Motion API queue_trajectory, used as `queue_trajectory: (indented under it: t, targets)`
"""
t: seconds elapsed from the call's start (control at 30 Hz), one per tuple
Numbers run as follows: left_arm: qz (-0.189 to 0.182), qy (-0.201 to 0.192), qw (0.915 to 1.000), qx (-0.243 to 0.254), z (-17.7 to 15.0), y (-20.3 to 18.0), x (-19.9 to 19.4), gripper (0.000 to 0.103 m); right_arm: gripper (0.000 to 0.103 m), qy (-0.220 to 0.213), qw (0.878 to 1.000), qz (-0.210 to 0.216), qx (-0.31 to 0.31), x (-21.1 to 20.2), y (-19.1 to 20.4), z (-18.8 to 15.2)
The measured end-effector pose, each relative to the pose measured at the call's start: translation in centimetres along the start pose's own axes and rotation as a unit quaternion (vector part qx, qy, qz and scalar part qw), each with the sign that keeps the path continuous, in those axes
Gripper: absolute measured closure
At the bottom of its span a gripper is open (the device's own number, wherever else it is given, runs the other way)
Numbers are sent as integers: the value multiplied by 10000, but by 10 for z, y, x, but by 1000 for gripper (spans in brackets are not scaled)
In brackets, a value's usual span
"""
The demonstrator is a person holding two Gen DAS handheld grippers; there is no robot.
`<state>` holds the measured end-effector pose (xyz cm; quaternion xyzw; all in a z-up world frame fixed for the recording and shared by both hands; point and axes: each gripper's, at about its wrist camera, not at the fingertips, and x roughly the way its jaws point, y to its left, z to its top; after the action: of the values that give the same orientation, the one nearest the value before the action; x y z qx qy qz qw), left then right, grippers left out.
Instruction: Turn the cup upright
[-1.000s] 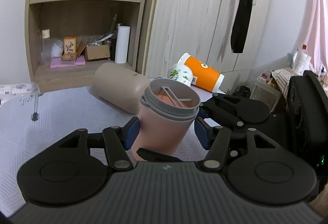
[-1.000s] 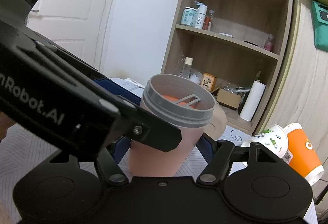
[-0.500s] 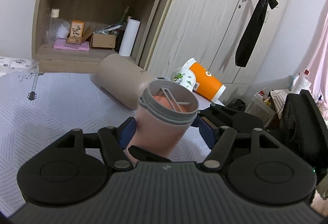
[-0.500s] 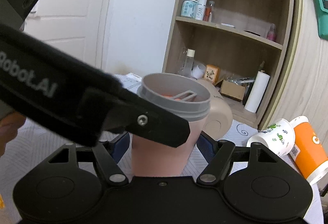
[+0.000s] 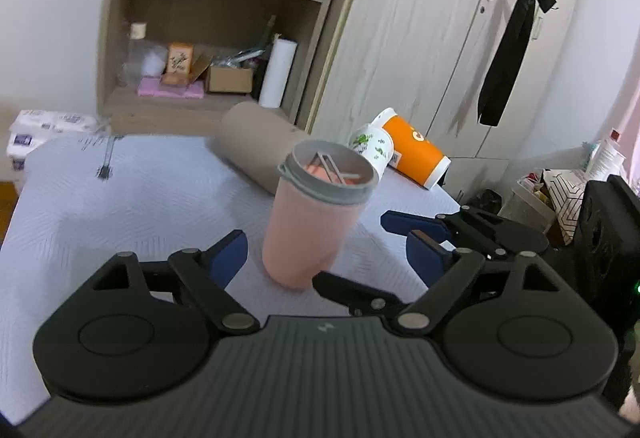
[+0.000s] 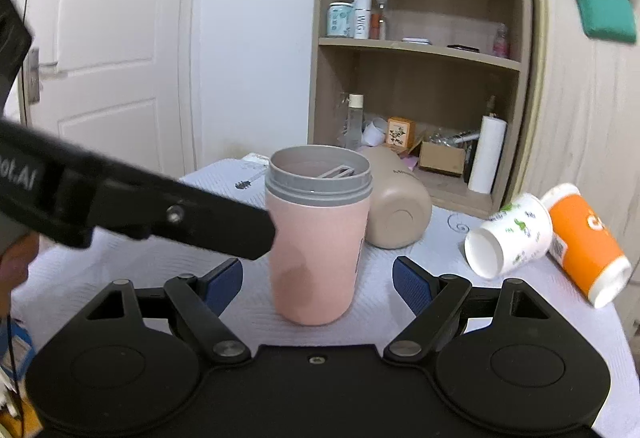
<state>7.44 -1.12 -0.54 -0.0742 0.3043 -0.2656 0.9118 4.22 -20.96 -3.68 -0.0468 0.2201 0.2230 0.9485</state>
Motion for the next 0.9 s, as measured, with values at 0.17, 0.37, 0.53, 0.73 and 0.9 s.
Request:
queue_trajectory:
  t: [0.17, 0.37, 0.53, 0.73, 0.9]
  targets:
    - [137, -131, 9998, -78, -4, -6, -27, 16, 17, -24, 10000, -72, 36, -20, 10, -2]
    - [490, -178, 9986, 10, -8, -14, -56, 15, 17, -149, 9996, -234, -13, -50, 15, 3]
    - [633, -237, 9977, -34, -12, -17, -76, 13, 17, -196, 9984, -537, -30, -73, 15, 7]
    - [857, -324, 9957, -154, -14, -21, -92, 12, 16, -314, 9957, -862, 94, -98, 12, 13]
    - [1094, -351, 9933, -114, -19, -27, -101, 10, 16, -482, 9925, -1104, 221, -118, 12, 12]
